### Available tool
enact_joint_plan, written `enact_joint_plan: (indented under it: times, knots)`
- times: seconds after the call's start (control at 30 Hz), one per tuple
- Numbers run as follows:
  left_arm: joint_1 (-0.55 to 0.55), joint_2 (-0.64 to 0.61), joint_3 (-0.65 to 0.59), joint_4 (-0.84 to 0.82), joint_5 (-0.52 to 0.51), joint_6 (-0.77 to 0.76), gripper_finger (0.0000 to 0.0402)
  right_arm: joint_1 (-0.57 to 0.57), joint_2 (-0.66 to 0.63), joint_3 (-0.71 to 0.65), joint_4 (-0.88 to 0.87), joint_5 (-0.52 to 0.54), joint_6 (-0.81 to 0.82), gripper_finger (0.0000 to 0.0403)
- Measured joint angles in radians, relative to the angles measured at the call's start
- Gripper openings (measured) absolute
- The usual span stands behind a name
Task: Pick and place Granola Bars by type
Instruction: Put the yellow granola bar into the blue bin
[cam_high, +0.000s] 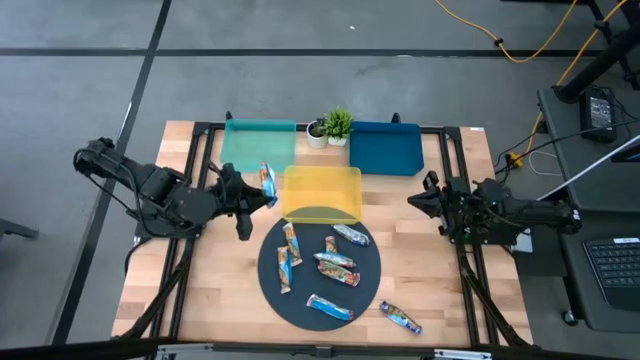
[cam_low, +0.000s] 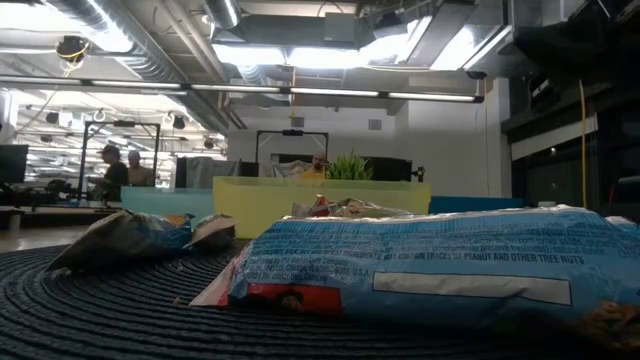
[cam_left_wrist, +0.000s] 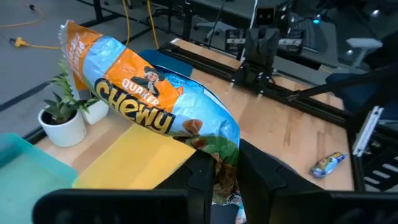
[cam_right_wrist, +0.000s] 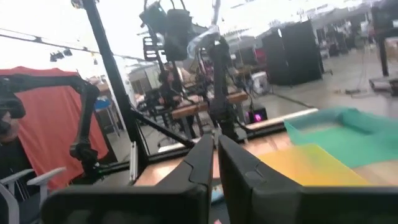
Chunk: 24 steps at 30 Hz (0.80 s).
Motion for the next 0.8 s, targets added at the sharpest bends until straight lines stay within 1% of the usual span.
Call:
enact_joint_plan:
  times: [0.13,0.27,0.4,0.53,0.67,0.8]
  knots:
    - [0.045,0.004,0.0,0.001,0.038,0.02,0.005,0.0,0.08,0.133,-0.168,0.051,-0.016,0.0068]
    - [0.093,0.003,0.0,0.021,0.073,0.079,0.005,0.0,0.199,0.279,-0.257,0.09,-0.057,0.0118]
    - [0.141,0.004,0.0,0.094,0.118,0.185,0.005,-0.005,0.349,0.413,-0.266,0.145,-0.049,0.0165]
    - [0.179,0.004,0.0,0.158,0.158,0.278,0.0051,-0.025,0.513,0.54,-0.263,0.156,-0.026,0.0199]
    - [0.213,0.018,0.0,0.195,0.198,0.337,0.0067,-0.048,0.687,0.668,-0.25,0.143,-0.028,0.0217]
    - [0.239,0.05,0.001,0.234,0.214,0.373,0.008,-0.074,0.856,0.798,-0.236,0.133,-0.058,0.0223]
